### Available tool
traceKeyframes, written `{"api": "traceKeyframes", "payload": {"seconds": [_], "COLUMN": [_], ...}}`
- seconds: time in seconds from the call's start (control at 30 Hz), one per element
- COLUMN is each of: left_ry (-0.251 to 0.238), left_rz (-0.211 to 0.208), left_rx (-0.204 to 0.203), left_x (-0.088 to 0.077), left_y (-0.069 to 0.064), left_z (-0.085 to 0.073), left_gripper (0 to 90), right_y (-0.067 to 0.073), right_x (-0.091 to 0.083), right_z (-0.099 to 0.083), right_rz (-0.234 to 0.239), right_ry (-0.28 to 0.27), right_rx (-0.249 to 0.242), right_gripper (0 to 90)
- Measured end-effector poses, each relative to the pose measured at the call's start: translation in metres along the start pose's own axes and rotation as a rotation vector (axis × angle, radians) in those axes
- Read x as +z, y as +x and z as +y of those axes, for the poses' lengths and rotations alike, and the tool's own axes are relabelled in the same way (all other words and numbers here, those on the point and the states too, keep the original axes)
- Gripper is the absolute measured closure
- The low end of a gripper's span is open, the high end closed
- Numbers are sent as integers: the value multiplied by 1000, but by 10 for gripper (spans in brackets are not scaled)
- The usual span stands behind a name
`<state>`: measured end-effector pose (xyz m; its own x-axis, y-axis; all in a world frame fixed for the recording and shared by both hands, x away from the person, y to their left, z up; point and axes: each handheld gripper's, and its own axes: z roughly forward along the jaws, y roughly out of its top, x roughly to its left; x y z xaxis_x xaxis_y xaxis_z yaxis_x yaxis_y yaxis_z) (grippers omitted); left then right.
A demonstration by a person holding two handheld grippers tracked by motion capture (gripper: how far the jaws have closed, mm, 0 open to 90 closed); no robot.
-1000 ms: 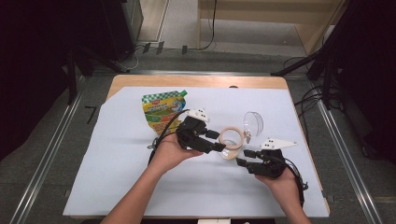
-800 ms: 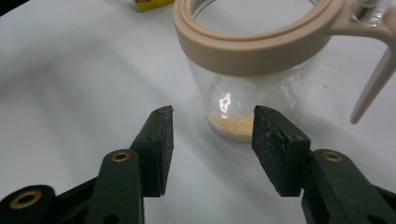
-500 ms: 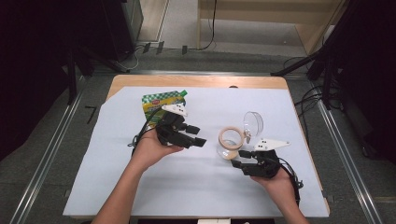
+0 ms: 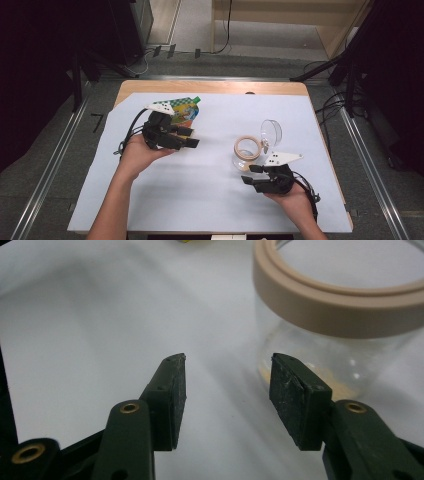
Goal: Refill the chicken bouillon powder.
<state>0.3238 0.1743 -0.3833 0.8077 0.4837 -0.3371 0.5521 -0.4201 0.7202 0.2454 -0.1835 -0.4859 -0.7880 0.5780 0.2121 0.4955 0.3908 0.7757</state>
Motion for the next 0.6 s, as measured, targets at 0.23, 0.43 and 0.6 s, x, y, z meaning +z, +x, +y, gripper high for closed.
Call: {"api": "traceKeyframes", "payload": {"seconds": [0.23,0.43,0.6], "left_ry": [-9,-29,-43], "left_rz": [43,81,107], "left_rx": [-13,-34,-62], "left_x": [-16,-34,-49], "left_y": [6,15,21], "left_z": [-5,-11,-18], "left_gripper": [409,410,411], "right_y": [6,8,11], "right_x": [7,10,13], "right_z": [2,3,5], "right_rz": [36,53,67], "right_ry": [9,5,8], "right_rx": [-21,-28,-34], "right_gripper": [500,498,494]}}
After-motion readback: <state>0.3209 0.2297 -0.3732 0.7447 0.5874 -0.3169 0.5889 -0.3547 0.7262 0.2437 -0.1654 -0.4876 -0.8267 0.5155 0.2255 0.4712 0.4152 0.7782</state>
